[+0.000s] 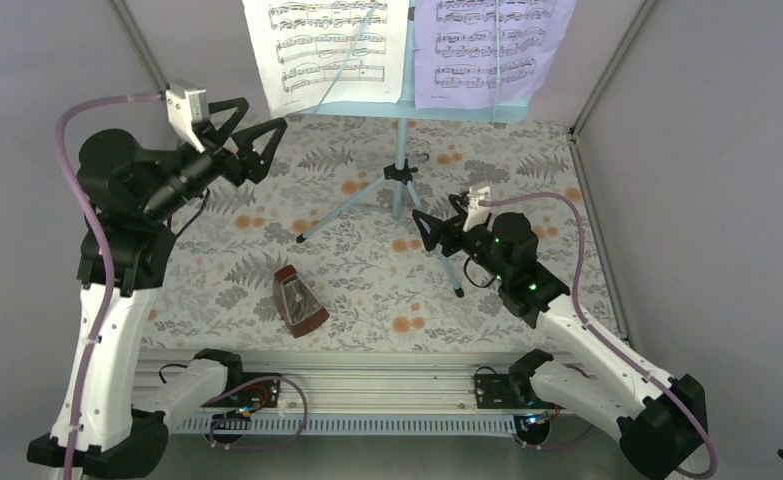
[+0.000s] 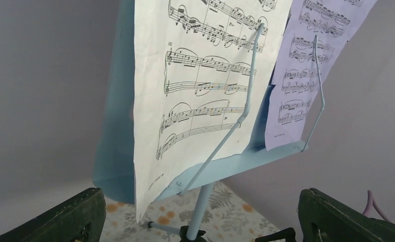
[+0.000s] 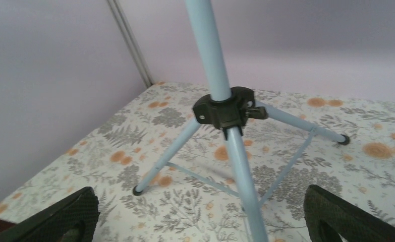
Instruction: Pack up the instrument practice props
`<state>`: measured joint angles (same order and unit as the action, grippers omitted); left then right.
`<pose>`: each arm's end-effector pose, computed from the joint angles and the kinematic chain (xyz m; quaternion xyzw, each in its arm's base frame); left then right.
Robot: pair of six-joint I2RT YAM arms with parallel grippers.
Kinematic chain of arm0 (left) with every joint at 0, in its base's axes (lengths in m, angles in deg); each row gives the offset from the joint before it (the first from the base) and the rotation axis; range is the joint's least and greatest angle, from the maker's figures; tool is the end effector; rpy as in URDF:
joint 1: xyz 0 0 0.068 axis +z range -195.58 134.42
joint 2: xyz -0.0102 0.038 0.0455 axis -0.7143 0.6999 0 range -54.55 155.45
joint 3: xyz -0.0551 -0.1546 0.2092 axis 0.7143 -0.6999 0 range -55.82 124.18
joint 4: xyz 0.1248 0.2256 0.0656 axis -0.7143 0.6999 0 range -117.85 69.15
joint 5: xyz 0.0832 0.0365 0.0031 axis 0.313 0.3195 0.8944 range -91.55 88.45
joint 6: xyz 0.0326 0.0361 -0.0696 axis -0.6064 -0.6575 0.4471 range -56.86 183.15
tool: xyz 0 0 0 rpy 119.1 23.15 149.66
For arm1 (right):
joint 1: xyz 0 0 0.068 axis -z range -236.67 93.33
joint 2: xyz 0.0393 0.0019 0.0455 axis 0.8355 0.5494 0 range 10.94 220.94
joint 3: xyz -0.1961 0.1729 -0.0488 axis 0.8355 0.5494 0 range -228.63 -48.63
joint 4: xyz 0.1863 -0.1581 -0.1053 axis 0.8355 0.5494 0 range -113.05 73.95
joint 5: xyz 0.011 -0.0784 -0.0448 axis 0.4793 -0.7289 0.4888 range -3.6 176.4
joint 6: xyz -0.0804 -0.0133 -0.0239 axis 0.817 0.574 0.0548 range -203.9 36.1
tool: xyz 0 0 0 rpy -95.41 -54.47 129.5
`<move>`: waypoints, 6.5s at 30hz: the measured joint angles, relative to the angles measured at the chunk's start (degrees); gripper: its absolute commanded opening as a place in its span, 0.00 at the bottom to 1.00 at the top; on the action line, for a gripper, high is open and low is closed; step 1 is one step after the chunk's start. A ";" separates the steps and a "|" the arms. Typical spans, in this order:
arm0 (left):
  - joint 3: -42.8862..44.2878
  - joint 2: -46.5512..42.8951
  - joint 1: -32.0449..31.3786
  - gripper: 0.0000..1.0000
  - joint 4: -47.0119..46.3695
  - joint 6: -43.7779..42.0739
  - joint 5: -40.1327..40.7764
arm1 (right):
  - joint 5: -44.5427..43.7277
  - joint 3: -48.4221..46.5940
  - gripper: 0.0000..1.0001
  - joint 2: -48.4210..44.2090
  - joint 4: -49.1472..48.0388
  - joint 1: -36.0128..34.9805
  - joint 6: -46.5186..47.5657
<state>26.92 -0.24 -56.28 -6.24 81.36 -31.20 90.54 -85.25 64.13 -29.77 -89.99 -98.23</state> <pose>0.1888 -0.0734 0.5103 0.1490 0.6528 -0.3449 0.6578 0.2219 0.1522 0.2800 -0.1491 0.7504 0.2852 0.5774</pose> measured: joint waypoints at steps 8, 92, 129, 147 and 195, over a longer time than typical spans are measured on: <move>2.51 6.95 2.14 0.74 0.98 3.85 -5.16 | 13.62 0.00 0.84 -3.23 2.03 0.00 -0.63; -58.07 0.94 30.42 0.02 -12.74 24.15 -1.86 | 14.58 -61.40 0.10 40.04 -14.95 -9.42 -7.17; -32.65 -10.99 27.61 0.91 -3.19 14.67 12.22 | -3.61 -40.92 1.00 6.56 4.81 -8.07 3.54; 8.28 11.02 -24.50 0.86 6.19 -1.09 4.24 | -22.49 -60.11 1.00 10.45 18.45 -6.01 14.51; 34.95 40.89 -36.54 0.49 7.37 8.33 30.84 | -19.78 -57.33 0.40 15.78 20.72 -1.73 14.64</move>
<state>61.86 40.65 -92.83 1.12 89.69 -0.36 70.76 -142.59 79.91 -9.05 -91.72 -83.58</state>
